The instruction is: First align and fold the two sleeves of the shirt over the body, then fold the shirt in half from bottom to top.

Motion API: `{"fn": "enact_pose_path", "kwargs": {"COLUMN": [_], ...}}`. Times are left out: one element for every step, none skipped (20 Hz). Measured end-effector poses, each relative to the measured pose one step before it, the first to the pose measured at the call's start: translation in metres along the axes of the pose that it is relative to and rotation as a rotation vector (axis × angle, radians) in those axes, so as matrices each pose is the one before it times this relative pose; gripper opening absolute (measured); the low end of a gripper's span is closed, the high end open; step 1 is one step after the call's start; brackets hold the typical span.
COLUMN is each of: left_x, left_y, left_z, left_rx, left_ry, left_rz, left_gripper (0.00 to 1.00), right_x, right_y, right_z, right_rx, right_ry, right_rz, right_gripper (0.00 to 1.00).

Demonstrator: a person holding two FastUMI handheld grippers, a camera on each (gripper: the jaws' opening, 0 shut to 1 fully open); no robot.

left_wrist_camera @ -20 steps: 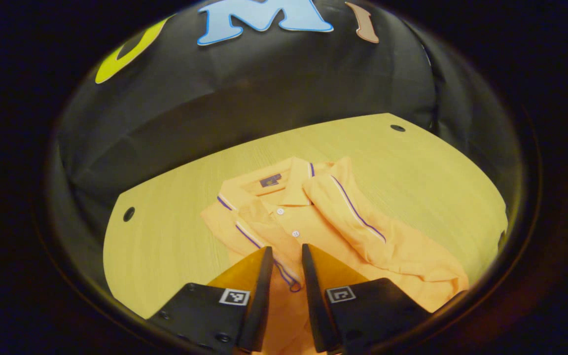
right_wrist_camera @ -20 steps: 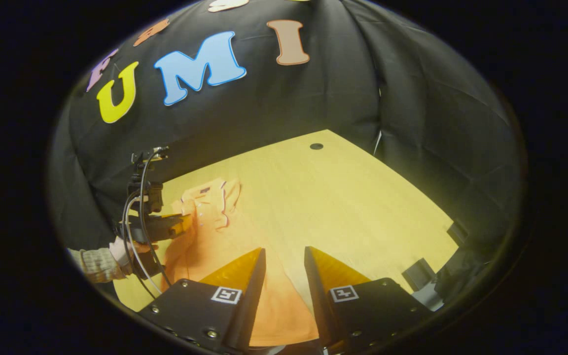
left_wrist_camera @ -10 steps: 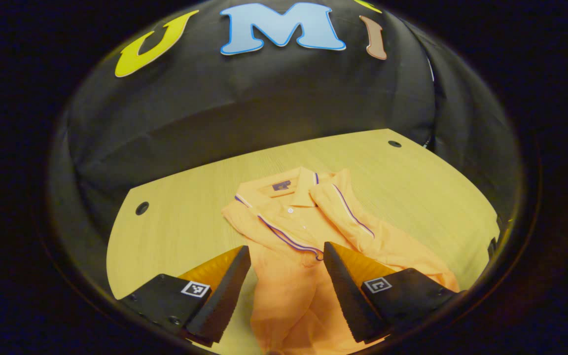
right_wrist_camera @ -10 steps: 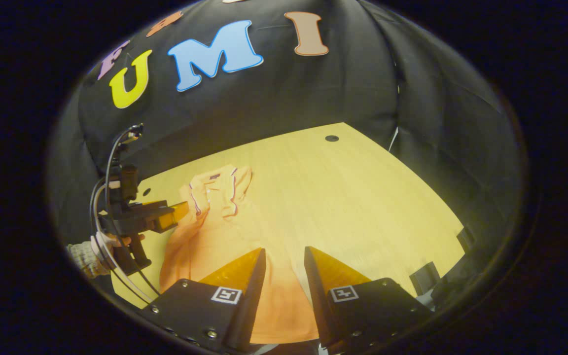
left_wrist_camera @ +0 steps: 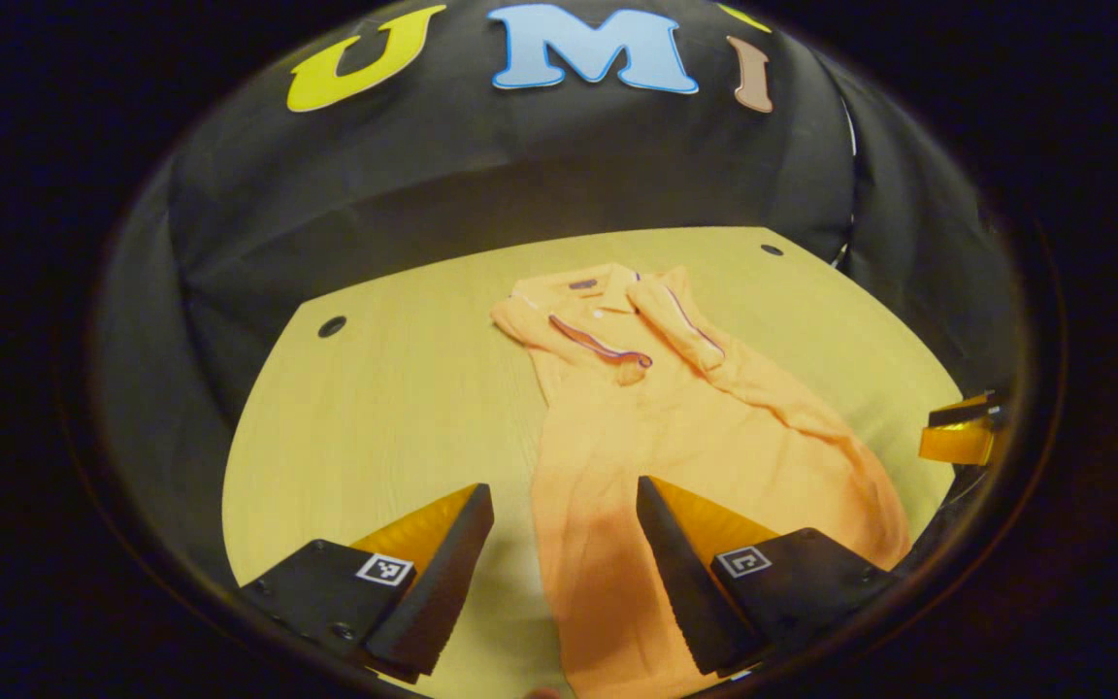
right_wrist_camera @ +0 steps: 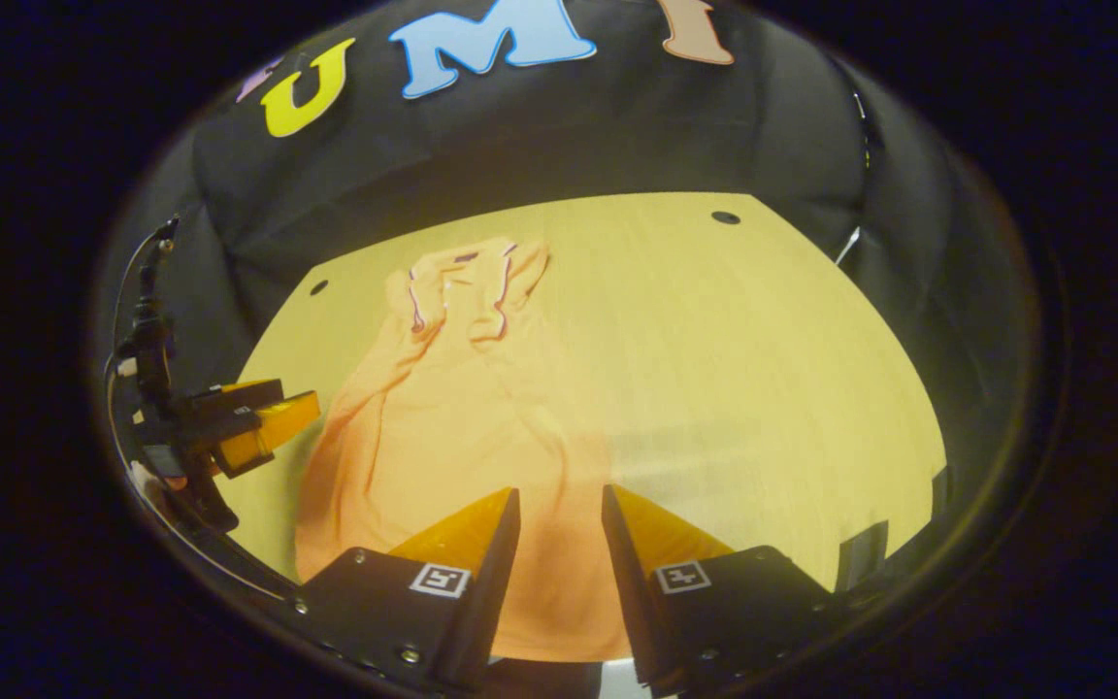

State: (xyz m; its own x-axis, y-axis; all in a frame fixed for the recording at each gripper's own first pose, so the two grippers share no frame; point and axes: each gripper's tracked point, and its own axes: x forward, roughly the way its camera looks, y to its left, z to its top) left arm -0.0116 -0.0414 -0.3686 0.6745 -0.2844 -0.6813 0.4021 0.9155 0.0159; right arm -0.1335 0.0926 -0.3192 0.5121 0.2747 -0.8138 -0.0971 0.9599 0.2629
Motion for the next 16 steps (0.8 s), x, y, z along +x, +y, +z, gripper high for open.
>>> {"fn": "enact_pose_path", "kwargs": {"left_x": [-0.00496, -0.00665, -0.00539, -0.00537, -0.00435, -0.0036, -0.00388, -0.00047, -0.00048, -0.00203, -0.00157, -0.00242, -0.00172, -0.00173, -0.00124, 0.00071], "left_y": [0.00074, 0.00024, -0.00046, -0.0011, -0.00054, -0.00059, -0.00008, -0.00042, -0.003, -0.00311, -0.00253, -0.00247, -0.00254, -0.00217, -0.00176, -0.00073], "left_z": [-0.00965, -0.01151, -0.00872, -0.00963, -0.00854, -0.00761, -0.00764, -0.00873, -0.0081, -0.00679, -0.00932, -0.00802, -0.00842, -0.00765, -0.00686, -0.00644], "left_rx": [-0.01041, -0.01418, -0.01151, -0.01246, -0.00975, -0.00507, -0.00032, 0.00064, -0.00037, -0.00015, 0.00201, 0.00365, 0.00432, 0.0033, 0.00505, 0.0074], "left_ry": [0.01393, 0.01532, 0.01238, 0.01637, 0.01437, 0.0155, 0.01631, 0.01595, 0.01746, 0.0165, 0.02311, 0.02115, 0.01977, 0.0209, 0.02025, 0.02463], "left_rz": [0.00229, -0.00103, -0.00173, -0.00256, -0.00288, -0.00151, 0.00228, 0.00055, -0.00501, -0.00687, -0.00634, -0.00445, -0.00492, -0.00192, -0.00427, 0.00096], "left_gripper": [0.98, 0.98, 1.0, 1.0, 1.0, 1.0, 1.0, 1.0, 1.0, 1.0, 0.99, 0.99, 0.99, 0.94, 0.94, 0.95], "right_x": [0.00235, 0.00255, 0.00306, 0.00255, 0.0033, 0.00147, 0.00124, 0.00114, 0.0024, -0.00035, 0.00273, 0.00193, 0.00147, 0.00046, 0.00033, -0.00042], "right_y": [0.00367, 0.00174, 0.00099, 0.00088, 0.00132, -0.00097, -0.00168, -0.00109, -0.00051, 0.00032, 0.00086, 0.00093, 0.00082, 0.00009, 0.00045, 0.00096], "right_z": [-0.00508, -0.00453, -0.0061, -0.00635, -0.00585, -0.00794, -0.009, -0.00771, -0.00757, -0.00647, -0.00715, -0.00521, -0.00629, -0.00465, -0.00419, -0.00482], "right_rx": [-0.01325, -0.01259, -0.01246, -0.01287, -0.01276, -0.01433, -0.01412, -0.01259, -0.00813, -0.00476, -0.00375, -0.00395, -0.00394, -0.00395, -0.0029, -0.00272], "right_ry": [0.02084, 0.02379, 0.02415, 0.02536, 0.0236, 0.031, 0.02958, 0.02913, 0.02645, 0.02272, 0.02177, 0.02053, 0.01851, 0.01507, 0.01278, 0.01606], "right_rz": [0.01224, 0.00766, 0.0021, 0.00066, -0.00188, -0.0069, -0.00925, -0.00634, -0.00364, 0.00124, 0.00009, 0.00033, -0.00161, -0.00183, -0.00017, -0.0007], "right_gripper": [0.6, 0.6, 0.6, 0.6, 0.6, 0.6, 0.6, 0.6, 0.6, 0.6, 0.64, 0.64, 0.64, 0.64, 0.64, 0.64]}}
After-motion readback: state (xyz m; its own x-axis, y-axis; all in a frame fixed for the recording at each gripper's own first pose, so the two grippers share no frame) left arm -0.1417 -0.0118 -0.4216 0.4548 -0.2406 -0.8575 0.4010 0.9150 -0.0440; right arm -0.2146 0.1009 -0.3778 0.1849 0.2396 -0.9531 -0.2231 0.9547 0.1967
